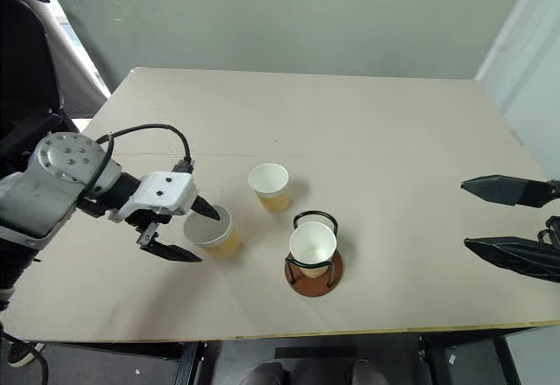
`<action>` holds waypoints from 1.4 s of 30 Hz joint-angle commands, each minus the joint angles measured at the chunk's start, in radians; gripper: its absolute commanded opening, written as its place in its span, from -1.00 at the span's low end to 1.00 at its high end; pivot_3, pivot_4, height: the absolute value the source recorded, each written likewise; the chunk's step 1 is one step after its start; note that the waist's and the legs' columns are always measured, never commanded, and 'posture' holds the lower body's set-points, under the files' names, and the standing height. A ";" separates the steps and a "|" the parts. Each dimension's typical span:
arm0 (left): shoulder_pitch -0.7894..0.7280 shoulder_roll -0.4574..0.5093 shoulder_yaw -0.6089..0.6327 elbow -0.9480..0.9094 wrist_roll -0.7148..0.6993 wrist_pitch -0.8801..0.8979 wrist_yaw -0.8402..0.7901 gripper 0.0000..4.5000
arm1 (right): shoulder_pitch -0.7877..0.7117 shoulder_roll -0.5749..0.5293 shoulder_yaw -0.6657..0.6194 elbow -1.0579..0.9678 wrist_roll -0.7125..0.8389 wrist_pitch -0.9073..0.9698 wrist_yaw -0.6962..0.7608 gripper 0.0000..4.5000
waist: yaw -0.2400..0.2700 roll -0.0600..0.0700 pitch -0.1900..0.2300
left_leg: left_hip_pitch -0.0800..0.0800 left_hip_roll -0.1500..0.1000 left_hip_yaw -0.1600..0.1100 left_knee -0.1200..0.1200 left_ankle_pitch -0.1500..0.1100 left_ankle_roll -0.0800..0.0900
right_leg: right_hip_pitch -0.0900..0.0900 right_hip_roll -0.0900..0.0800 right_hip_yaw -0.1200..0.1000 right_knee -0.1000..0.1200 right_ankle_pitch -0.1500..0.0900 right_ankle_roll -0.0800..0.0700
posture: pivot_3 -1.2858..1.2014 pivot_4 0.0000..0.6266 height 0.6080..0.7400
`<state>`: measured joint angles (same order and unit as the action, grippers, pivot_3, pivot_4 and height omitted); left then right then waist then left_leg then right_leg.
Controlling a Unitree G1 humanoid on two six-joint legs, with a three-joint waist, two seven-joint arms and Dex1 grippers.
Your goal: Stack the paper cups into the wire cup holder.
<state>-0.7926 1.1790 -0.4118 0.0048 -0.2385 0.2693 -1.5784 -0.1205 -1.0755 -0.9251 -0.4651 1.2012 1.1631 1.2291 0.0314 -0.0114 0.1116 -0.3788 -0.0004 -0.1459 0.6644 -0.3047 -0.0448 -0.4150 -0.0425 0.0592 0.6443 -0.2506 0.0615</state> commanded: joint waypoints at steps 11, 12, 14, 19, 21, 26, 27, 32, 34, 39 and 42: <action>-0.019 0.039 -0.018 -0.042 -0.045 0.008 -0.036 -0.98 | 0.022 -0.045 0.050 0.007 -0.005 -0.118 -0.020 1.00 | 0.000 0.000 0.000 | 0.000 0.000 0.000 0.000 0.000 0.000 | 0.000 0.000 0.000 0.000 0.000 0.000 | 0.03 -0.52 1.00; -0.018 0.044 -0.018 -0.044 -0.047 0.010 -0.036 -0.98 | 0.021 -0.049 0.053 0.010 -0.008 -0.125 -0.019 1.00 | 0.000 0.000 0.000 | 0.000 0.000 0.000 0.000 0.000 0.000 | 0.000 0.000 0.000 0.000 0.000 0.000 | 0.03 -0.52 1.00; -0.018 0.049 -0.017 -0.043 -0.048 0.012 -0.036 -0.98 | 0.022 -0.057 0.061 0.015 -0.012 -0.136 -0.018 1.00 | 0.000 0.000 0.000 | 0.000 0.000 -0.001 0.000 0.000 0.000 | 0.000 0.000 0.000 0.000 0.000 0.000 | 0.03 -0.52 1.00; -0.084 0.006 0.023 -0.004 -0.084 0.021 -0.036 -0.98 | 0.015 -0.068 0.077 0.024 -0.008 -0.159 -0.025 1.00 | 0.002 0.000 0.000 | 0.000 0.000 -0.001 0.000 0.000 0.000 | 0.000 0.000 0.000 0.000 0.000 0.000 | 0.03 -0.52 1.00; -0.174 -0.053 0.067 0.043 -0.128 0.041 -0.036 -0.98 | 0.012 -0.080 0.073 0.032 -0.010 -0.163 -0.020 1.00 | 0.010 0.000 0.000 | -0.001 0.000 -0.002 0.002 0.000 0.000 | 0.000 0.000 -0.001 0.000 0.000 0.000 | 0.03 -0.52 1.00; -0.347 -0.122 0.114 0.023 -0.441 0.187 -0.036 -0.98 | 0.000 -0.127 0.075 0.044 -0.018 -0.177 0.024 1.00 | 0.016 0.000 0.000 | -0.004 -0.001 -0.001 0.003 0.000 0.001 | 0.000 -0.001 -0.002 0.001 0.001 0.002 | 0.03 -0.52 1.00; -0.354 -0.114 0.094 -0.004 -0.498 0.178 -0.036 -0.98 | 0.000 -0.140 0.080 0.041 -0.020 -0.180 0.041 1.00 | 0.016 0.001 0.000 | -0.004 -0.001 0.000 0.001 -0.001 0.001 | 0.000 0.000 -0.002 0.001 0.001 0.002 | 0.03 -0.52 1.00; -0.418 -0.121 -0.007 0.000 -0.601 0.076 -0.036 -0.98 | -0.005 -0.174 0.090 0.039 -0.033 -0.189 0.073 1.00 | 0.014 0.002 -0.001 | -0.004 0.000 0.007 0.000 -0.001 0.002 | 0.000 0.000 0.000 0.000 0.002 0.004 | 0.03 -0.52 1.00; -0.458 -0.144 -0.028 0.019 -0.656 0.066 -0.036 -0.98 | 0.001 -0.173 0.088 0.036 -0.039 -0.190 0.074 1.00 | 0.014 0.001 0.000 | -0.004 0.001 0.003 0.002 -0.001 0.002 | 0.000 0.000 0.000 0.000 0.003 0.005 | 0.03 -0.52 1.00; -0.511 -0.226 -0.150 0.045 -0.604 -0.045 -0.036 -0.98 | 0.003 -0.153 0.096 0.009 -0.029 -0.189 0.048 1.00 | 0.020 0.002 -0.001 | -0.002 -0.001 0.001 0.006 -0.001 0.003 | 0.003 -0.001 0.000 -0.004 0.003 0.006 | 0.03 -0.52 1.00; -0.520 -0.238 -0.219 0.045 -0.570 -0.113 -0.036 -0.98 | 0.009 -0.145 0.095 -0.004 -0.028 -0.187 0.037 1.00 | 0.020 0.001 0.000 | -0.001 -0.001 0.002 0.007 -0.001 0.003 | 0.005 -0.001 0.000 -0.003 0.003 0.006 | 0.03 -0.52 1.00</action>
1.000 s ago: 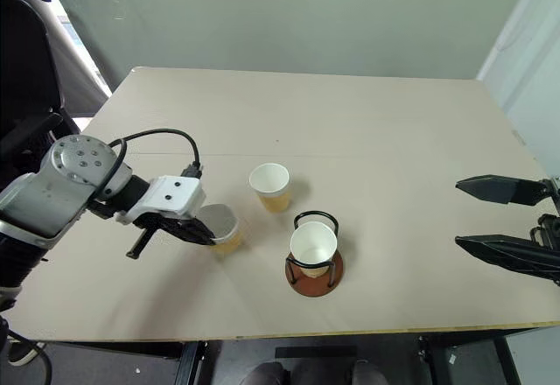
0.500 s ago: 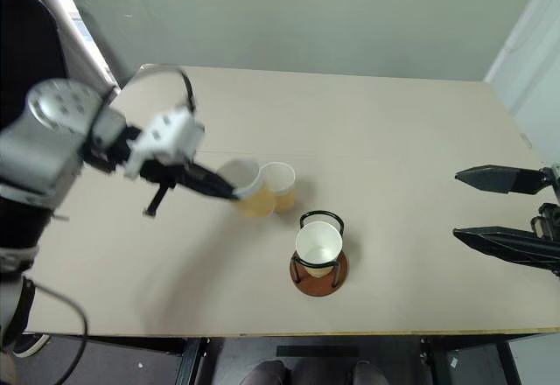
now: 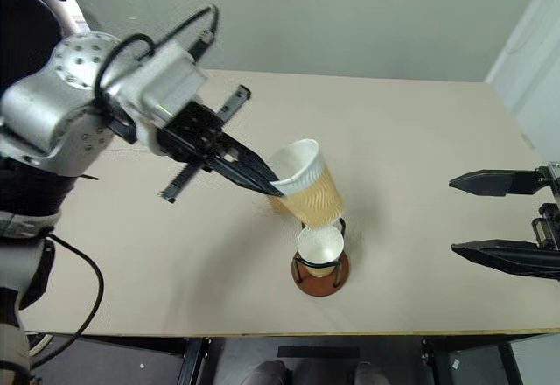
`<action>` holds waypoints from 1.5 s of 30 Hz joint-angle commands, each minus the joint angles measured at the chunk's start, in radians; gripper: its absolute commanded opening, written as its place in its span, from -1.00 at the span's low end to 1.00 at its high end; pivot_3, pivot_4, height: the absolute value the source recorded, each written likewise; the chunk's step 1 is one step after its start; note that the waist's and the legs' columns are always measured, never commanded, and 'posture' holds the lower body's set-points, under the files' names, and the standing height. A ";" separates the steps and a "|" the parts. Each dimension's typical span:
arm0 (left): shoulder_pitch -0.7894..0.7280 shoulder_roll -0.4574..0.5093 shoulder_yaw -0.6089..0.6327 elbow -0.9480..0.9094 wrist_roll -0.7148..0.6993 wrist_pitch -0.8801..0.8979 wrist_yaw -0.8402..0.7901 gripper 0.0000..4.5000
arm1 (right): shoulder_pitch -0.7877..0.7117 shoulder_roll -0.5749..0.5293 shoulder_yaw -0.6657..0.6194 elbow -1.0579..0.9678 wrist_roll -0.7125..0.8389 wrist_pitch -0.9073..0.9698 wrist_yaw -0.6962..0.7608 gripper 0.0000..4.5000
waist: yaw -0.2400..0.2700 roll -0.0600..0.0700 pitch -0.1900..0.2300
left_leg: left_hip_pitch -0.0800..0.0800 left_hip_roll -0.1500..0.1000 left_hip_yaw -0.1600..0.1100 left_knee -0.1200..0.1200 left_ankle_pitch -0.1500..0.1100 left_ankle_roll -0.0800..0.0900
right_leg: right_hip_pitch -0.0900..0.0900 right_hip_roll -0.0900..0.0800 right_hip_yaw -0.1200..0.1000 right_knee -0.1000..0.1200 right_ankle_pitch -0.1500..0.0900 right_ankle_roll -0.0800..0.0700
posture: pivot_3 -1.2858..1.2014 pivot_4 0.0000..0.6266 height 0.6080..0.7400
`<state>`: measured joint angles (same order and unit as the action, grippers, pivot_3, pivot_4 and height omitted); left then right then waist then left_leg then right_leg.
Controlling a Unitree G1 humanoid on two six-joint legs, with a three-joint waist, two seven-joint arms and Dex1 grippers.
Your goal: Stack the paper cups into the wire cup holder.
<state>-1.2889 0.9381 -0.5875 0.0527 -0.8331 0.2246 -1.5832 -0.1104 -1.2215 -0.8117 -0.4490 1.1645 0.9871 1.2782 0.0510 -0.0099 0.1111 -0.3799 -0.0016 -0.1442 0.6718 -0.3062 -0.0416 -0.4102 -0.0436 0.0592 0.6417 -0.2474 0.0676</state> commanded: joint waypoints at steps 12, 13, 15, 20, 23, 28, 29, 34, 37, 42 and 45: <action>-0.080 0.022 -0.227 0.030 0.082 -0.257 -0.031 -0.98 | 0.017 0.015 -0.053 -0.046 0.026 -0.001 -0.045 1.00 | 0.001 0.000 0.000 | -0.002 0.000 -0.001 0.001 0.000 0.000 | 0.000 0.001 0.000 0.001 0.001 0.002 | 0.03 -0.52 1.00; -0.081 0.025 -0.233 0.027 0.082 -0.263 -0.031 -0.98 | 0.017 0.016 -0.054 -0.046 0.029 -0.001 -0.048 1.00 | 0.001 0.000 0.000 | -0.003 0.000 -0.001 0.001 0.000 0.000 | 0.000 0.001 0.000 0.001 0.001 0.002 | 0.03 -0.52 1.00; -0.082 0.032 -0.245 0.017 0.081 -0.274 -0.031 -0.98 | 0.019 0.017 -0.056 -0.046 0.030 -0.001 -0.051 1.00 | 0.001 0.000 0.000 | -0.003 0.000 -0.001 0.001 0.000 0.000 | 0.000 0.001 0.000 0.001 0.001 0.002 | 0.03 -0.52 1.00; -0.085 0.037 -0.271 0.007 0.104 -0.316 -0.031 -0.98 | 0.016 0.017 -0.049 -0.040 0.021 -0.011 -0.057 1.00 | 0.002 0.000 0.000 | -0.003 0.000 -0.001 0.001 0.000 0.000 | 0.000 0.001 0.000 0.001 0.001 0.002 | 0.03 -0.52 1.00; -0.081 0.027 -0.278 0.006 0.129 -0.341 -0.031 -0.98 | 0.011 0.016 -0.042 -0.039 0.023 -0.014 -0.061 1.00 | 0.002 0.000 0.000 | -0.003 0.000 -0.001 0.001 0.000 0.001 | 0.000 0.001 0.000 0.001 0.001 0.002 | 0.03 -0.52 1.00; -0.060 -0.019 -0.241 0.012 0.134 -0.326 -0.031 -0.72 | 0.009 0.015 -0.038 -0.038 0.023 -0.016 -0.064 1.00 | 0.003 0.000 0.000 | -0.003 0.000 -0.001 0.001 0.000 0.001 | 0.000 0.001 0.000 0.001 0.001 0.002 | 0.03 -0.52 1.00; -0.058 -0.025 -0.236 0.014 0.140 -0.327 -0.031 -0.59 | 0.008 0.014 -0.038 -0.038 0.023 -0.017 -0.064 1.00 | 0.003 0.000 0.000 | -0.003 0.000 -0.001 0.001 0.000 0.001 | 0.000 0.001 0.000 0.001 0.001 0.002 | 0.03 -0.52 1.00; -0.029 -0.094 -0.149 0.045 0.180 -0.302 -0.031 0.23 | 0.008 0.013 -0.035 -0.035 0.022 -0.018 -0.065 1.00 | 0.003 0.000 0.000 | -0.003 0.000 0.000 0.001 0.000 0.001 | 0.000 0.001 0.000 0.001 0.001 0.002 | 0.03 -0.52 1.00; -0.021 -0.131 -0.075 0.078 0.196 -0.264 -0.031 0.71 | 0.007 0.012 -0.033 -0.034 0.020 -0.021 -0.064 1.00 | 0.004 0.000 0.000 | -0.003 0.000 0.002 0.002 0.000 0.001 | 0.000 0.001 -0.001 0.001 0.001 0.003 | 0.03 -0.52 1.00; -0.043 -0.146 0.042 0.364 0.390 -0.279 -0.010 0.99 | 0.006 0.010 -0.032 -0.031 0.016 -0.022 -0.061 1.00 | 0.003 0.001 0.000 | -0.002 0.001 0.005 0.002 -0.001 0.001 | 0.000 0.001 0.000 0.002 0.001 0.003 | 0.03 -0.52 1.00; -0.055 -0.154 0.040 0.598 0.583 -0.408 0.020 0.99 | 0.000 0.009 -0.020 -0.024 0.012 -0.029 -0.061 1.00 | 0.002 0.001 0.000 | -0.002 0.001 0.003 0.002 -0.001 0.001 | 0.000 0.001 0.001 0.001 0.001 0.003 | 0.03 -0.52 1.00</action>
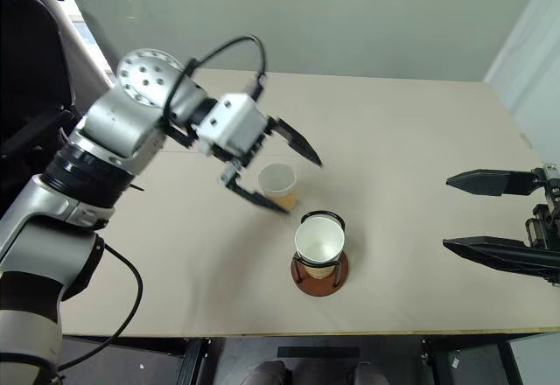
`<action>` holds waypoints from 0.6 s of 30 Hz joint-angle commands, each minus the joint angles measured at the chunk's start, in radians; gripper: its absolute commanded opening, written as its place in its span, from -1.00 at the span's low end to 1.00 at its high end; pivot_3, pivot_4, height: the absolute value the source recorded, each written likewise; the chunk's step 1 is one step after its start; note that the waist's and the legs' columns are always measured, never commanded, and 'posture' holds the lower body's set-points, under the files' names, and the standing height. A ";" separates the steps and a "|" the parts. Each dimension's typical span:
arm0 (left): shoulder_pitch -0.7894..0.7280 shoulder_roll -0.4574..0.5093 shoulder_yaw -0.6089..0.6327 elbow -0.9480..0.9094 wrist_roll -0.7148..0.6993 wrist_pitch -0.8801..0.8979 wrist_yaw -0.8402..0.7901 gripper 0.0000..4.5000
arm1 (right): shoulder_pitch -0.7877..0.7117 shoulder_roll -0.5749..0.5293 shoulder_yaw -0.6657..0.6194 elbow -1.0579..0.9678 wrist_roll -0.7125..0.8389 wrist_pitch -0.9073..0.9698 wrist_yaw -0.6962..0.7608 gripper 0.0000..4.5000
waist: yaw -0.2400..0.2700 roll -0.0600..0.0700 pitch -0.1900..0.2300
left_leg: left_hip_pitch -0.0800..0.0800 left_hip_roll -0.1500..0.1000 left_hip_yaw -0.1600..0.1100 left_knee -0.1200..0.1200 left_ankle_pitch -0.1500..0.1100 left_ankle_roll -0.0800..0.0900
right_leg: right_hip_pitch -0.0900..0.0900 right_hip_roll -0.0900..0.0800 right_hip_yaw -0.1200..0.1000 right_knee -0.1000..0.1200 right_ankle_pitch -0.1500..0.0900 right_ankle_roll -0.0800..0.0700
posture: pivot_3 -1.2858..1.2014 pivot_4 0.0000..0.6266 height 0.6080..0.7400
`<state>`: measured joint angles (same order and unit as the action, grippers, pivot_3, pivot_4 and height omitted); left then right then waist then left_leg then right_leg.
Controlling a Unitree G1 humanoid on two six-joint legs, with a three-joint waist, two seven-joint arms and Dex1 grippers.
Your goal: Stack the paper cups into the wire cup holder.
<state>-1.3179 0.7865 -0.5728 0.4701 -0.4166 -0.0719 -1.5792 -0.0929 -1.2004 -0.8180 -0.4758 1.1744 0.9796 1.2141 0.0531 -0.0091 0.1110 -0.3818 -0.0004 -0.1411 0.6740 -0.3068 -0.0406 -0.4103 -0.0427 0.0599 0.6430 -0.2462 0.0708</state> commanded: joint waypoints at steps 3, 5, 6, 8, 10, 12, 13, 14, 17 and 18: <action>-0.030 -0.020 0.040 0.299 0.244 -0.157 -0.019 0.99 | -0.022 -0.012 0.001 0.010 -0.004 -0.031 0.007 1.00 | 0.001 0.000 0.000 | -0.001 0.000 -0.002 0.001 -0.001 0.001 | -0.001 0.000 0.000 0.000 0.000 0.000 | 0.03 -0.52 1.00; -0.029 -0.035 0.048 0.328 0.257 -0.157 -0.035 0.99 | -0.025 -0.014 0.010 0.015 -0.008 -0.038 0.010 1.00 | 0.004 0.000 0.000 | -0.003 -0.001 -0.004 0.002 -0.001 0.001 | -0.001 0.000 -0.001 -0.001 0.000 0.001 | 0.03 -0.52 1.00; -0.030 -0.042 0.053 0.336 0.266 -0.161 -0.035 0.99 | -0.026 -0.015 0.012 0.016 -0.008 -0.039 0.010 1.00 | 0.008 0.000 0.000 | -0.004 -0.001 -0.005 0.002 -0.001 0.001 | -0.001 0.000 -0.001 -0.001 0.000 0.001 | 0.03 -0.52 1.00; -0.024 -0.051 0.046 0.336 0.270 -0.170 -0.035 0.99 | -0.029 -0.018 0.014 0.018 -0.008 -0.040 0.011 1.00 | 0.015 0.000 0.000 | -0.007 -0.002 -0.006 0.003 -0.001 0.002 | -0.002 0.000 -0.001 -0.002 0.001 0.001 | 0.03 -0.52 1.00; -0.014 -0.054 0.023 0.326 0.266 -0.168 -0.035 0.99 | -0.029 -0.022 0.011 0.018 -0.009 -0.038 0.013 1.00 | 0.018 0.000 0.000 | -0.008 -0.002 -0.006 0.005 -0.001 0.002 | -0.002 0.000 -0.002 -0.003 0.001 0.002 | 0.03 -0.52 1.00; -0.002 -0.057 0.004 0.321 0.269 -0.173 -0.035 0.99 | -0.025 -0.024 0.003 0.016 -0.008 -0.034 0.016 1.00 | 0.019 0.000 0.000 | -0.009 -0.003 -0.006 0.006 -0.001 0.002 | -0.002 0.000 -0.002 -0.003 0.002 0.003 | 0.03 -0.52 1.00; 0.002 -0.063 0.001 0.323 0.266 -0.172 -0.035 0.99 | -0.024 -0.025 0.000 0.015 -0.007 -0.032 0.016 1.00 | 0.019 0.000 0.000 | -0.009 -0.003 -0.005 0.006 -0.001 0.003 | -0.002 0.000 -0.001 -0.003 0.002 0.004 | 0.03 -0.52 1.00; 0.004 -0.074 0.004 0.335 0.272 -0.180 -0.035 0.99 | -0.024 -0.027 -0.004 0.014 -0.006 -0.029 0.017 1.00 | 0.019 0.000 0.000 | -0.009 -0.002 -0.005 0.007 -0.001 0.003 | -0.002 0.000 -0.001 -0.003 0.002 0.004 | 0.03 -0.52 1.00; 0.009 -0.106 0.007 0.375 0.297 -0.207 -0.035 0.99 | -0.013 -0.032 -0.014 0.004 -0.006 -0.017 0.021 1.00 | 0.021 0.000 0.000 | -0.009 -0.003 -0.005 0.008 -0.001 0.003 | -0.001 0.000 -0.001 -0.003 0.003 0.005 | 0.03 -0.52 1.00; 0.010 -0.117 0.012 0.389 0.310 -0.219 -0.035 0.99 | -0.006 -0.033 -0.017 -0.002 -0.009 -0.013 0.023 1.00 | 0.021 0.000 0.000 | -0.009 -0.003 -0.005 0.009 -0.001 0.003 | -0.001 0.000 -0.001 -0.003 0.003 0.005 | 0.03 -0.52 1.00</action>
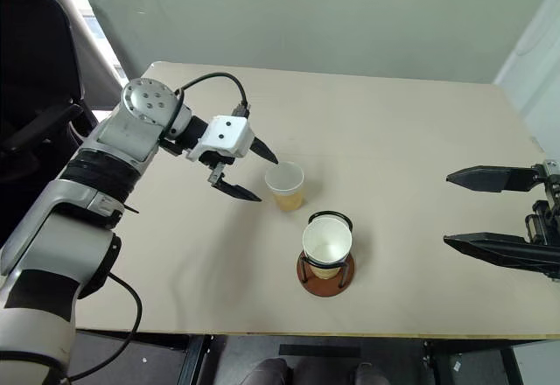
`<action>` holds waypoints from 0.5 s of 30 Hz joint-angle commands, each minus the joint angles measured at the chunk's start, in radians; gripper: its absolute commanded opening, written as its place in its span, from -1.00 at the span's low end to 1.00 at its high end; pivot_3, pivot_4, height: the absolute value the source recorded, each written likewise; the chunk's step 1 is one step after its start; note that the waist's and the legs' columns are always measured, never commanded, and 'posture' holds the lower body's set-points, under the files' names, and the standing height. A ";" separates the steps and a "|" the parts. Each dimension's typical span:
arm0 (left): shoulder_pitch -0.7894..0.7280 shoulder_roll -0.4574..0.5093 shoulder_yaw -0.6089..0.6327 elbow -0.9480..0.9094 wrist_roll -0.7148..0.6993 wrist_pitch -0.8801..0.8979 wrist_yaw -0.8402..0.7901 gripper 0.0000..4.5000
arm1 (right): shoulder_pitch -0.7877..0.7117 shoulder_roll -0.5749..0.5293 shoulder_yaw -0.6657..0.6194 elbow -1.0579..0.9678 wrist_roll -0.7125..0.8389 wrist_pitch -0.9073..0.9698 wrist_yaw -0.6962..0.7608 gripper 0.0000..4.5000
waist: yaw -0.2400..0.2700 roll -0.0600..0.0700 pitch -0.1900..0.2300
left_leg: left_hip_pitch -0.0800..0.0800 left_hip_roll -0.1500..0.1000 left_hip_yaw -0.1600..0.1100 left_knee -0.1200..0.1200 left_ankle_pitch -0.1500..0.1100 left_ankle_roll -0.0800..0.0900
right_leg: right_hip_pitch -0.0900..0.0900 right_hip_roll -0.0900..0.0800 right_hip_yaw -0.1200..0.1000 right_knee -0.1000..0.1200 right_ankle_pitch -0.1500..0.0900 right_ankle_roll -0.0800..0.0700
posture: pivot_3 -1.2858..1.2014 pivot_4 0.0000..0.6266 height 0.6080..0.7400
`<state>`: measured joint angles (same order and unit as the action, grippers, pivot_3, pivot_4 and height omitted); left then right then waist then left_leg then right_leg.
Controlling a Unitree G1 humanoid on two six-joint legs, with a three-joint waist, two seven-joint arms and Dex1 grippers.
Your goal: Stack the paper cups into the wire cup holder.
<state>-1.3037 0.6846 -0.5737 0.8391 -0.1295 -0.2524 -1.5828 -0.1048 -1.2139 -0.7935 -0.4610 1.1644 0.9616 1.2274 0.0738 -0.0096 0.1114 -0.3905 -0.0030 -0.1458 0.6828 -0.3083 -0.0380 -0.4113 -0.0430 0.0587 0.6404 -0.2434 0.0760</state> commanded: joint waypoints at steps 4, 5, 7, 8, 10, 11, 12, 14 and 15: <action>-0.007 -0.060 0.030 0.075 0.093 -0.098 -0.027 0.99 | 0.022 -0.012 -0.047 -0.034 -0.002 0.007 0.000 1.00 | 0.000 0.000 0.000 | 0.000 0.000 0.002 0.000 0.000 0.000 | 0.000 0.000 0.000 0.001 0.000 0.000 | 0.03 -0.52 1.00; -0.009 -0.070 0.030 0.086 0.109 -0.109 -0.028 0.99 | 0.029 -0.010 -0.049 -0.039 -0.007 0.005 0.002 1.00 | 0.000 0.000 0.000 | 0.000 0.000 0.003 0.000 0.000 0.000 | 0.000 0.000 0.000 0.001 0.000 0.000 | 0.03 -0.52 1.00; -0.016 -0.085 0.031 0.112 0.151 -0.143 -0.019 0.99 | 0.039 -0.008 -0.054 -0.046 -0.010 0.004 0.003 1.00 | 0.000 0.000 0.000 | 0.000 0.000 0.004 0.000 0.000 0.000 | 0.000 0.000 0.000 0.000 0.000 0.001 | 0.03 -0.52 1.00; -0.019 -0.091 0.034 0.124 0.168 -0.156 -0.014 0.92 | 0.042 -0.008 -0.057 -0.048 -0.009 0.005 0.002 1.00 | -0.001 0.000 0.000 | 0.000 0.000 0.006 0.000 0.000 0.000 | 0.000 0.000 0.000 0.000 0.000 0.001 | 0.03 -0.52 1.00; -0.023 -0.095 0.039 0.138 0.194 -0.181 -0.017 0.76 | 0.047 -0.006 -0.066 -0.052 -0.005 0.008 -0.001 1.00 | -0.001 0.000 0.000 | 0.000 0.000 0.010 0.000 0.000 0.000 | 0.000 0.000 0.001 0.001 0.000 0.001 | 0.03 -0.52 1.00; -0.025 -0.099 0.046 0.144 0.201 -0.185 -0.016 0.61 | 0.050 -0.006 -0.069 -0.054 -0.004 0.009 -0.002 1.00 | -0.001 0.000 0.000 | 0.000 0.000 0.011 0.000 0.000 0.000 | 0.000 0.000 0.000 0.001 0.000 0.001 | 0.03 -0.52 1.00; -0.028 -0.106 0.058 0.149 0.200 -0.177 -0.019 0.46 | 0.052 -0.005 -0.074 -0.056 -0.002 0.011 -0.005 1.00 | -0.001 0.000 0.000 | 0.000 0.000 0.012 0.000 0.000 0.000 | 0.000 0.000 0.000 0.001 0.000 0.001 | 0.03 -0.52 1.00; -0.032 -0.113 0.071 0.157 0.207 -0.176 -0.024 0.12 | 0.057 -0.002 -0.080 -0.059 0.001 0.014 -0.009 1.00 | 0.000 0.000 0.000 | 0.000 0.000 0.012 0.000 0.000 0.001 | 0.000 0.000 0.000 0.001 0.000 0.001 | 0.03 -0.52 1.00; -0.033 -0.116 0.076 0.158 0.202 -0.165 -0.028 -0.05 | 0.058 -0.001 -0.082 -0.060 0.001 0.014 -0.011 1.00 | 0.000 0.000 0.000 | 0.000 0.000 0.012 0.001 -0.001 0.001 | 0.000 0.000 0.000 0.001 0.000 0.001 | 0.03 -0.52 1.00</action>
<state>-1.3049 0.5681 -0.5273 0.9963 0.0740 -0.4159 -1.5824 -0.0461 -1.2159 -0.8254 -0.5128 1.1550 0.9753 1.2213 0.0735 -0.0096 0.1114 -0.3905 -0.0028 -0.1332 0.6835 -0.3089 -0.0369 -0.4116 -0.0426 0.0592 0.6410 -0.2439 0.0769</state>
